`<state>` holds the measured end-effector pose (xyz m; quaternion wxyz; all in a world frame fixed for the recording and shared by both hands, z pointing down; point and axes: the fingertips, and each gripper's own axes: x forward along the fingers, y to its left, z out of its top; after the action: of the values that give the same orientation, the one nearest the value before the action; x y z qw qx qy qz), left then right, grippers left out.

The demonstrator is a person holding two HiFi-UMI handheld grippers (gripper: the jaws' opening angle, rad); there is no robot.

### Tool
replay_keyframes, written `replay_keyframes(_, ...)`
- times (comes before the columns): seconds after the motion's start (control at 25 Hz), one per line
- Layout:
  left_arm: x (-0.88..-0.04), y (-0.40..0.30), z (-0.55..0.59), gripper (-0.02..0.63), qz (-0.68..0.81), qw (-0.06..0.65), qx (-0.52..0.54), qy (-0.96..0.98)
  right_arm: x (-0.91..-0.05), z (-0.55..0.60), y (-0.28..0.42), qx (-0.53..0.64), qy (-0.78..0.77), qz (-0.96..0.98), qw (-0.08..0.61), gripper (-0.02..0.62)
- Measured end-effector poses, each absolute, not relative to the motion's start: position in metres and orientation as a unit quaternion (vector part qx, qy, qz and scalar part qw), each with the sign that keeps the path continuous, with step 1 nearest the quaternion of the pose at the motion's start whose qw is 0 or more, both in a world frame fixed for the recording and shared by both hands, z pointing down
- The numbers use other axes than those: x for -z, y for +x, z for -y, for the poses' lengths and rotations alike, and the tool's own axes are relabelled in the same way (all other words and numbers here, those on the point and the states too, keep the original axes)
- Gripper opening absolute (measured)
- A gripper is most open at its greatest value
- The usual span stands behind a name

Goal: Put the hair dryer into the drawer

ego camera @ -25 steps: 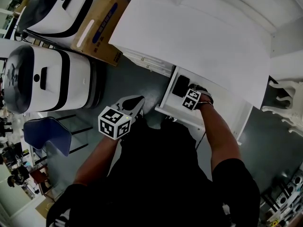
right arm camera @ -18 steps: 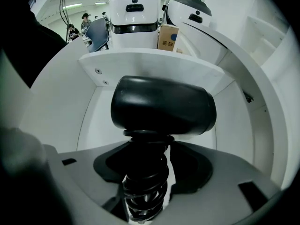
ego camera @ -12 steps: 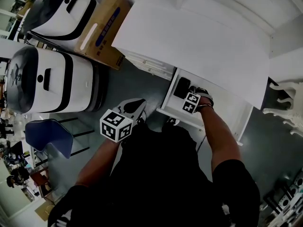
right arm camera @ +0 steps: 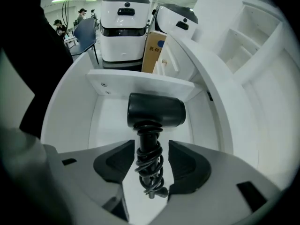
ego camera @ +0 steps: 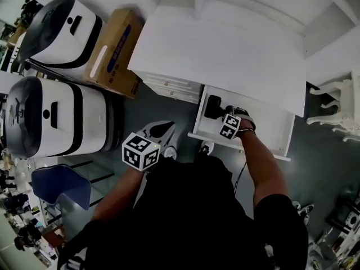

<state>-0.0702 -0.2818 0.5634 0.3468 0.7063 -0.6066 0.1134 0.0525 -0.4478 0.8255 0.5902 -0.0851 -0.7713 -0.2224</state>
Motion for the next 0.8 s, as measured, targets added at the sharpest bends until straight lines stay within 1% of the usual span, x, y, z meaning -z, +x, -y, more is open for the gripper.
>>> replay_keyframes(0.16, -0.553, -0.076, 0.277, 0.011, 0.585, 0.333, -0.116, 0.731, -0.801, 0.435, 0.057, 0.196, -0.035, 0.787, 0.584, 0.229)
replay_keyframes(0.32, -0.546, -0.084, 0.268, 0.011, 0.569, 0.321, -0.115, 0.748, -0.771, 0.422, 0.055, 0.152, 0.026, 0.812, 0.563, 0.229)
replay_keyframes(0.44, -0.544, -0.086, 0.258, 0.011, 0.556, 0.315, -0.112, 0.761, -0.74, 0.41, 0.05, 0.11, 0.074, 0.837, 0.531, 0.229)
replay_keyframes(0.56, -0.543, -0.086, 0.244, 0.011, 0.541, 0.31, -0.112, 0.774, -0.705, 0.391, 0.045, 0.056, 0.115, 0.865, 0.485, 0.219)
replay_keyframes(0.6, -0.543, -0.087, 0.239, 0.011, 0.537, 0.309, -0.112, 0.777, -0.692, 0.382, 0.043, 0.037, 0.13, 0.875, 0.465, 0.198)
replay_keyframes(0.76, -0.542, -0.092, 0.22, 0.011, 0.521, 0.303, -0.112, 0.79, -0.641, 0.343, 0.032, -0.048, 0.184, 0.909, 0.37, 0.061)
replay_keyframes(0.8, -0.541, -0.093, 0.216, 0.011, 0.516, 0.302, -0.111, 0.794, -0.627, 0.332, 0.029, -0.069, 0.192, 0.916, 0.345, 0.051)
